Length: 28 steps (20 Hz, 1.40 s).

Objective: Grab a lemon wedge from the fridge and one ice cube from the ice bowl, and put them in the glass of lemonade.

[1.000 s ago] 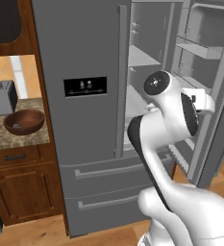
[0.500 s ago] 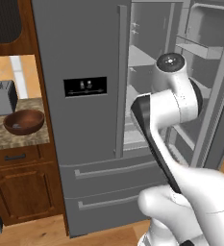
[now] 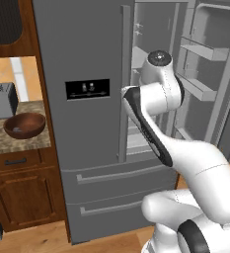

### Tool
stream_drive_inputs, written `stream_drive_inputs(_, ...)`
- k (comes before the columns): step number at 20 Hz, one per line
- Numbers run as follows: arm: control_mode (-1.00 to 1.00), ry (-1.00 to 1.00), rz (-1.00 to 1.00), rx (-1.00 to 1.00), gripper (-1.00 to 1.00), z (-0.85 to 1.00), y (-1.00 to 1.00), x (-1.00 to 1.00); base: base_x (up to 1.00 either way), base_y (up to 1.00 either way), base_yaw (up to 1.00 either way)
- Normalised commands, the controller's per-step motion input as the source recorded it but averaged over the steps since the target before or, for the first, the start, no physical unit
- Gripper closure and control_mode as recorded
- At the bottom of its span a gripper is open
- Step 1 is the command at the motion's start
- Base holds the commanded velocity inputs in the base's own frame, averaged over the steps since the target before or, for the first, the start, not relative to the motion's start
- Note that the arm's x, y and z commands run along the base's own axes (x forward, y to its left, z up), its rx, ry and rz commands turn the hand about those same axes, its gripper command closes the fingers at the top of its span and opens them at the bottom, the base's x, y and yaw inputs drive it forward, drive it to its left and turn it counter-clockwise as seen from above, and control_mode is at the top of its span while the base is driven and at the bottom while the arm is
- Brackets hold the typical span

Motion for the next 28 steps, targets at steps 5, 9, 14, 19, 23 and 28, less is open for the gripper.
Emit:
stream_drive_inputs(5, -1.00, -0.07, 0.06, 0.07, -1.00, -0.31, 0.32, 0.74, 0.00, 0.00, 0.00)
stream_drive_inputs(9, -1.00, -0.12, 0.03, 0.00, -1.00, -0.15, 0.44, 0.74, 0.00, 0.00, 0.00)
stream_drive_inputs(14, -1.00, 0.00, 0.06, 0.00, -1.00, -0.07, 0.09, 0.85, 0.00, 0.00, 0.00)
stream_drive_inputs(19, -1.00, 0.01, 0.08, 0.00, -1.00, -0.05, -0.04, 0.58, 0.00, 0.00, 0.00)
stream_drive_inputs(23, -1.00, 0.00, 0.01, 0.00, -1.00, -0.02, -0.09, 0.39, 0.00, 0.00, 0.00)
stream_drive_inputs(28, -1.00, 0.00, 0.00, 0.00, -1.00, -0.08, -0.03, 0.35, 0.00, 0.00, 0.00)
